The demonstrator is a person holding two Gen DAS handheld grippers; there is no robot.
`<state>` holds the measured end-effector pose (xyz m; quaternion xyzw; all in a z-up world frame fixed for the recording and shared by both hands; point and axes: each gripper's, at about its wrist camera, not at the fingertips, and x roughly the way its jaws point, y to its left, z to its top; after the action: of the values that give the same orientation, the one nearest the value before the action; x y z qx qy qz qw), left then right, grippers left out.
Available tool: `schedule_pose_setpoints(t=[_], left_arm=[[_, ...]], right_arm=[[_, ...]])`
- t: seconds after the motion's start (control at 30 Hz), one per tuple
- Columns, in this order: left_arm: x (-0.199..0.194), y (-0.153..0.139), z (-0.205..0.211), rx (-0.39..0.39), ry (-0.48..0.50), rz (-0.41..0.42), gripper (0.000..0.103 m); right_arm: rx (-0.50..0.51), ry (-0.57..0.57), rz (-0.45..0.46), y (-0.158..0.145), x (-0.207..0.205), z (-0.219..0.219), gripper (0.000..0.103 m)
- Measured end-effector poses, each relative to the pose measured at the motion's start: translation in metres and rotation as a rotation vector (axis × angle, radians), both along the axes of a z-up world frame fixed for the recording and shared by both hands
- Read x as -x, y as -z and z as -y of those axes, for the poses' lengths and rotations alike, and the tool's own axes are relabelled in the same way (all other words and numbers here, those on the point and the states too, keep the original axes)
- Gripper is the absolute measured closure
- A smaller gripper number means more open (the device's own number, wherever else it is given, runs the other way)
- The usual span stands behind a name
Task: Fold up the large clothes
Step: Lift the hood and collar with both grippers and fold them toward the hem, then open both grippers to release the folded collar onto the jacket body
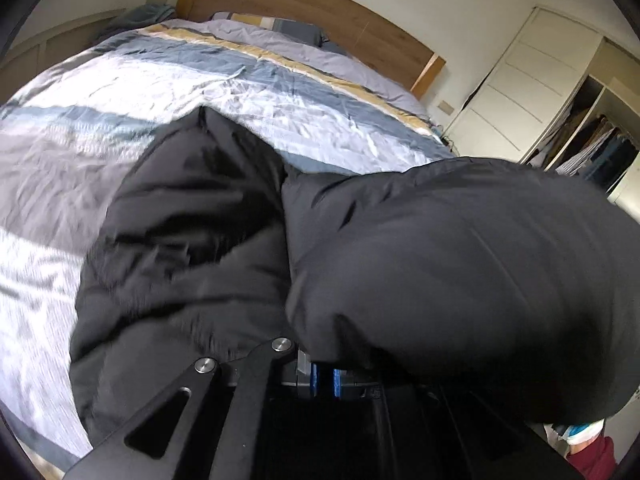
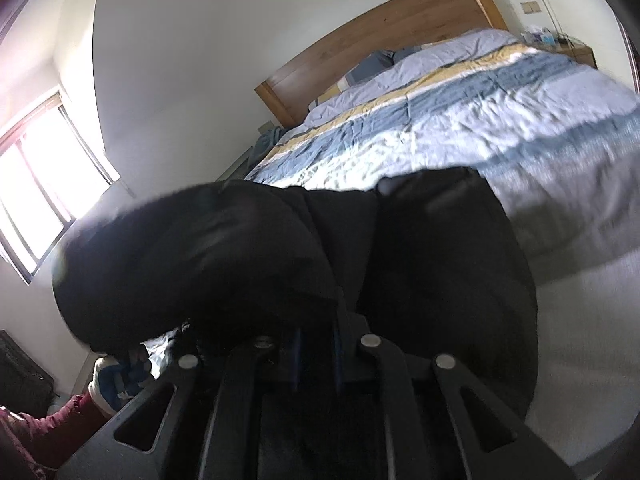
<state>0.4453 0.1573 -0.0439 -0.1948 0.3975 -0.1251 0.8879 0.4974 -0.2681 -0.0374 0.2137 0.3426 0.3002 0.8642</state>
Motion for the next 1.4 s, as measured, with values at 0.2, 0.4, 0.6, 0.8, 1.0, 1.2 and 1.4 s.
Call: schedule_pose_setpoints(t=[0.2, 0.4, 0.6, 0.8, 1.0, 1.2, 1.4], left_arm=[[0.003, 0.023, 0.005, 0.000, -0.007, -0.013, 0.099], [-0.006, 0.028, 0.012, -0.020, -0.019, -0.051, 0.099], [-0.007, 0.025, 0.014, -0.045, -0.036, -0.081, 0.098], [0.009, 0.019, 0.015, -0.064, -0.054, -0.098, 0.090], [0.046, -0.003, 0.009, -0.081, -0.057, -0.068, 0.046], [0.066, -0.028, -0.009, -0.081, -0.080, -0.040, 0.044], [0.030, -0.061, -0.010, -0.081, -0.099, -0.012, 0.040]], right_arm=[[0.035, 0.001, -0.065, 0.038, 0.004, -0.001, 0.092], [0.100, 0.008, -0.093, 0.058, -0.007, -0.008, 0.094], [0.189, 0.013, -0.099, 0.051, -0.004, -0.014, 0.091], [0.250, 0.064, -0.121, 0.036, 0.010, -0.008, 0.064], [0.287, 0.104, -0.150, 0.012, 0.040, 0.011, 0.059], [0.284, 0.138, -0.102, -0.032, 0.043, 0.025, 0.058], [0.297, 0.117, -0.006, -0.077, 0.006, 0.000, 0.058]])
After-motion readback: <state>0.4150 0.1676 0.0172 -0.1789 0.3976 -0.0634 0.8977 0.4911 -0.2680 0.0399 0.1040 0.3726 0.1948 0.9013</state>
